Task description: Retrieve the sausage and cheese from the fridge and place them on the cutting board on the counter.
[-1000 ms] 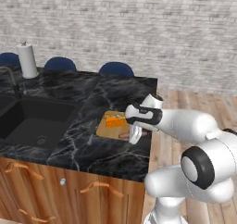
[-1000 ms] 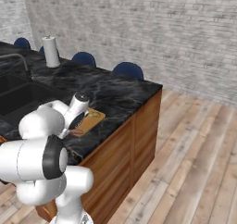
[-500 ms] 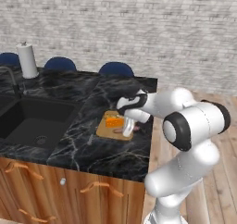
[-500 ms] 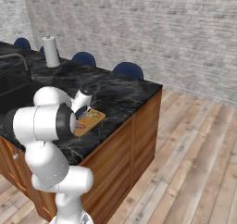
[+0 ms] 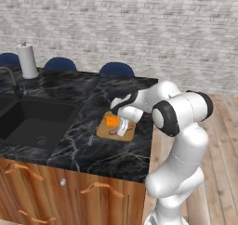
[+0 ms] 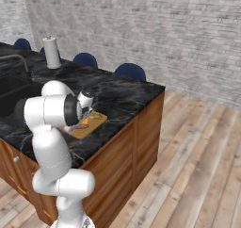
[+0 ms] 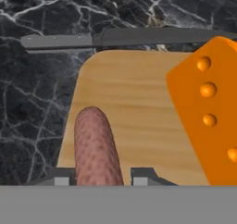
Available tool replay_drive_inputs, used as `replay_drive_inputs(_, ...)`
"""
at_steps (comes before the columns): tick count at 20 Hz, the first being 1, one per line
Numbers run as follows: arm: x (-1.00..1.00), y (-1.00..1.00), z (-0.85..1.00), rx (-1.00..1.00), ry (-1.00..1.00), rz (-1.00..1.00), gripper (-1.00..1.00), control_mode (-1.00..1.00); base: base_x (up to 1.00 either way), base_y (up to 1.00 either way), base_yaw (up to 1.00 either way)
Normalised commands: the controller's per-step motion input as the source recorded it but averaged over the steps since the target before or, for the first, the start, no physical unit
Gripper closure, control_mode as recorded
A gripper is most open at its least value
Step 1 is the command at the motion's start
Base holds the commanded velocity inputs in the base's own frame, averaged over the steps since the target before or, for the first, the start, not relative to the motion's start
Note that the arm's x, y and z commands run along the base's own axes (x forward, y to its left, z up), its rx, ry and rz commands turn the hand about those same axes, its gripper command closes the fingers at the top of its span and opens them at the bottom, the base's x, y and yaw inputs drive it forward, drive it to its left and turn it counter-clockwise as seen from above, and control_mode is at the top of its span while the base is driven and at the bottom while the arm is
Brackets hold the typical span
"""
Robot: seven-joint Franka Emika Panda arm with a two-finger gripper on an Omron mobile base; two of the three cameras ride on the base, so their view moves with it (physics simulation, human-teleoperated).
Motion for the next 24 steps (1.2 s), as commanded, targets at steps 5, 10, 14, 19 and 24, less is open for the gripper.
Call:
replay_drive_inputs(5,-0.04,0.04,-0.21,0.0,0.0,0.0,-1.0,-1.0,0.0,0.0,0.0)
replay_drive_inputs(10,-0.22,0.01,0.09,0.0,0.0,0.0,-1.0,-1.0,0.0,0.0,0.0)
replay_drive_inputs(14,-0.13,0.0,0.38,0.0,0.0,0.0,-1.0,-1.0,0.0,0.0,0.0)
replay_drive_inputs(19,-0.36,-0.02,0.44,-0.01,-0.02,-0.08,-1.0,-1.0,0.0,0.0,0.0)
replay_drive_inputs(24,-0.62,-0.12,0.28,-0.02,-0.12,-0.3,-1.0,-1.0,0.0,0.0,0.0)
